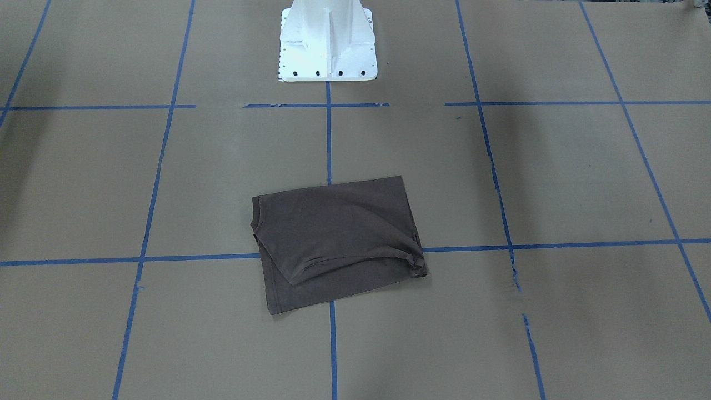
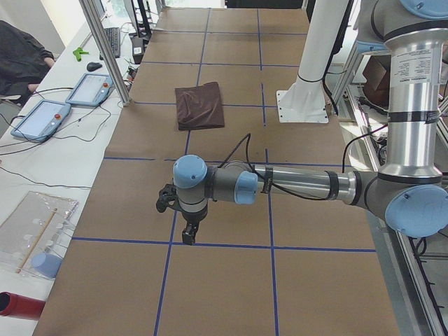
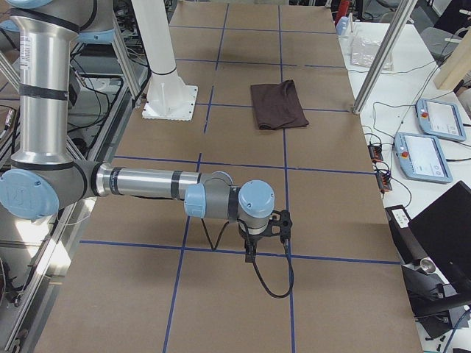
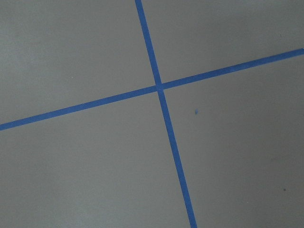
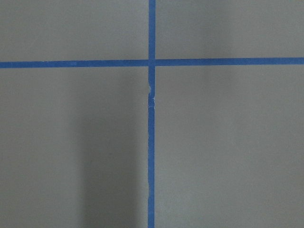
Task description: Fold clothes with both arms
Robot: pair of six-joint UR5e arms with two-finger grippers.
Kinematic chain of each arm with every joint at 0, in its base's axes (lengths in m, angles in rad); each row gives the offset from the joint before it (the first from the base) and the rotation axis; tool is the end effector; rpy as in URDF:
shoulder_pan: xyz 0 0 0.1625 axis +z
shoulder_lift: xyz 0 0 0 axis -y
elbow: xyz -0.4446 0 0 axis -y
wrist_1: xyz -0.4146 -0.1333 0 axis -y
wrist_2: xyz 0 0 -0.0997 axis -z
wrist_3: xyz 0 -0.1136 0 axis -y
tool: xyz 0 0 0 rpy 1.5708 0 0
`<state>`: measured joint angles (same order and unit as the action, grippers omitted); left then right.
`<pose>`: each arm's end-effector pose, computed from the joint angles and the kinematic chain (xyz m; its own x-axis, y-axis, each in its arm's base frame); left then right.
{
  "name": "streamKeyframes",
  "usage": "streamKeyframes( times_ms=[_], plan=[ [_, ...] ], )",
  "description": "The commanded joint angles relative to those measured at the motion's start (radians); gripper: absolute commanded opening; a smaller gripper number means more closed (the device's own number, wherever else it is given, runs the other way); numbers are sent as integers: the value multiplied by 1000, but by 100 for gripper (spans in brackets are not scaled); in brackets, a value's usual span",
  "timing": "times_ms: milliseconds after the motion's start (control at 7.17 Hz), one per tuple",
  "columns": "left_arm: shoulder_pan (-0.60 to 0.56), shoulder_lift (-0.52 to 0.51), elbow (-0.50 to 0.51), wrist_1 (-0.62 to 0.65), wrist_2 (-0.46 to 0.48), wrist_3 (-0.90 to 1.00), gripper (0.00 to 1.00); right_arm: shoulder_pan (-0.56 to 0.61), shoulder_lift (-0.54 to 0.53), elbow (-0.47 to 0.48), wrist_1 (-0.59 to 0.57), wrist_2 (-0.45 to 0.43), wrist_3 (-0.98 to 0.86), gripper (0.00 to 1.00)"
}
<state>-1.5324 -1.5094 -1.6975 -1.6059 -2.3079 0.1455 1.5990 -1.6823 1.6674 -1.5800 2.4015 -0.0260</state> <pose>-0.0379 -0.4959 0.6529 0.7240 0.2389 -0.6472 -0.1447 0.9698 0.1961 0.0625 -0.4613 0.6895 0.6741 0.0108 0.7386 -0.0107 0.9999 -0.0049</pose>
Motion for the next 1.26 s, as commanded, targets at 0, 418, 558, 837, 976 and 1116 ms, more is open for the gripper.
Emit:
streamKeyframes(
  times_ms=[0, 418, 558, 837, 976, 1116],
  plan=[
    [0, 0, 1, 0, 1, -1, 100, 1, 1, 0, 0, 4, 1, 100],
    [0, 0, 4, 1, -4, -13, 100, 1, 1, 11, 0, 5, 8, 100],
    [0, -2, 1, 1, -7, -129, 100, 1, 1, 11, 0, 7, 8, 100],
    [0, -2, -4, 0, -8, -181, 100, 1, 0, 11, 0, 8, 8, 100],
    [0, -2, -5, 0, -10, -181, 100, 1, -4, 11, 1, 5, 8, 100],
    [0, -2, -5, 0, -10, -181, 100, 1, -5, 11, 2, 5, 8, 100]
  ],
)
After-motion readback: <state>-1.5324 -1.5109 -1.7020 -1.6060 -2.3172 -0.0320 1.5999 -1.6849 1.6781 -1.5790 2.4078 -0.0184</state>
